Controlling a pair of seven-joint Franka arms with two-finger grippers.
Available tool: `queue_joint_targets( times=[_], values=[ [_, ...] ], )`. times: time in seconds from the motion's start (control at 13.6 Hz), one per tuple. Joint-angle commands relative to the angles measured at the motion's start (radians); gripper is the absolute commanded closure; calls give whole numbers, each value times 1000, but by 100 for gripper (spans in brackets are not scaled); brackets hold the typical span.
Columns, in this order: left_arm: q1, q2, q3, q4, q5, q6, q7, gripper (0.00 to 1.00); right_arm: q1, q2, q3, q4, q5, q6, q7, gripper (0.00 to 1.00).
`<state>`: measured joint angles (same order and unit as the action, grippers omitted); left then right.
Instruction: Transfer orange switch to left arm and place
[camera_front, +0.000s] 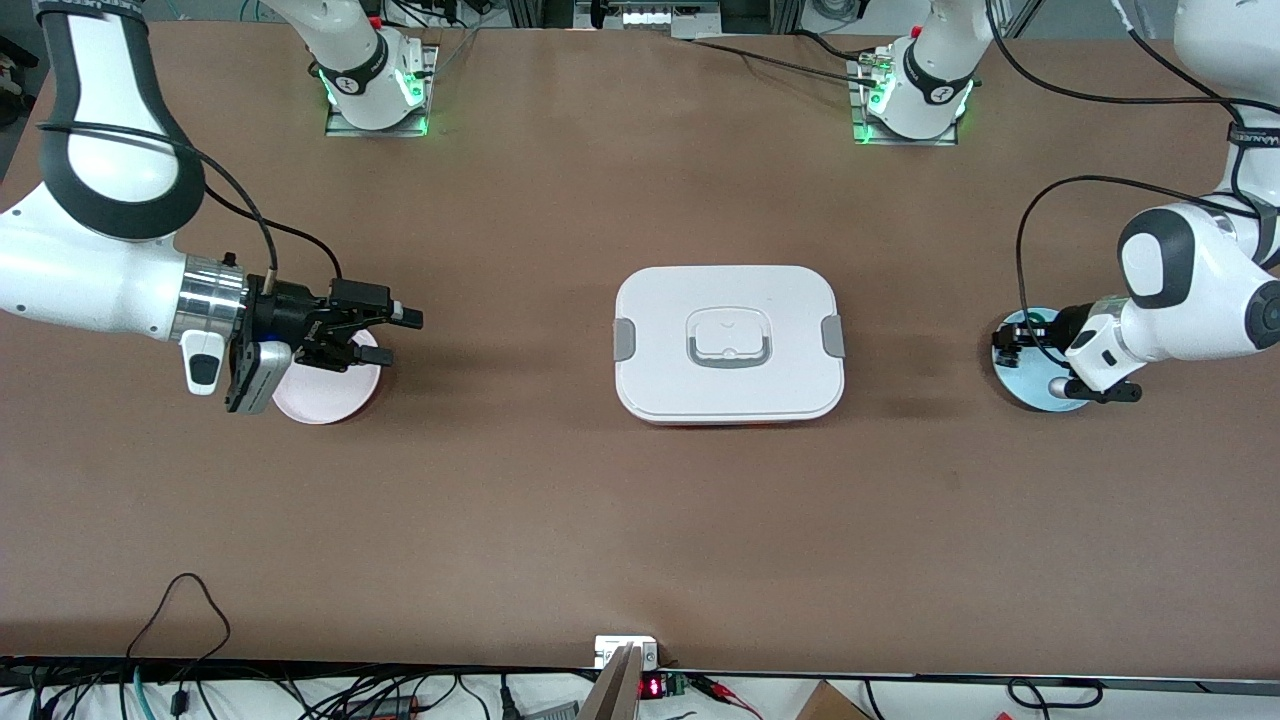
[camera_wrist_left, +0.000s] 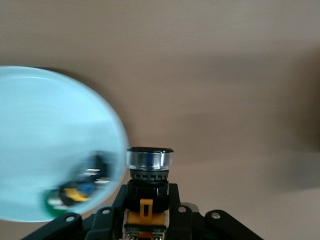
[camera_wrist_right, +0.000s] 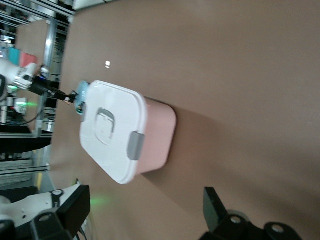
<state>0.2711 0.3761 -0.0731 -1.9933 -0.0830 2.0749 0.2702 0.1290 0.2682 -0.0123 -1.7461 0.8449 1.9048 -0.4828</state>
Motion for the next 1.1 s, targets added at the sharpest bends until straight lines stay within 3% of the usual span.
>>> queue_joint_targets(
  times=[0.0,0.44,0.66,0.81,0.88,0.96,1.03],
  values=[
    [22,49,25,30,168,59,3,100,3,-20,12,-9,-121,11,120,0],
    [102,129,36,34,313,200,4,97,26,-38,14,-4,-343,-31,383,0],
    [102,142,35,28,313,198,1,94,26,-46,14,-3,-531,-85,461,0],
    [97,156,35,27,313,201,1,86,28,-61,14,10,-643,-159,512,0],
    [92,158,35,24,313,200,4,71,28,-72,14,17,-708,-189,526,0],
    [89,153,35,24,313,195,6,40,28,-78,14,32,-755,-216,526,0],
    [83,141,35,25,313,192,6,0,28,-84,14,55,-803,-234,517,0]
  ],
)
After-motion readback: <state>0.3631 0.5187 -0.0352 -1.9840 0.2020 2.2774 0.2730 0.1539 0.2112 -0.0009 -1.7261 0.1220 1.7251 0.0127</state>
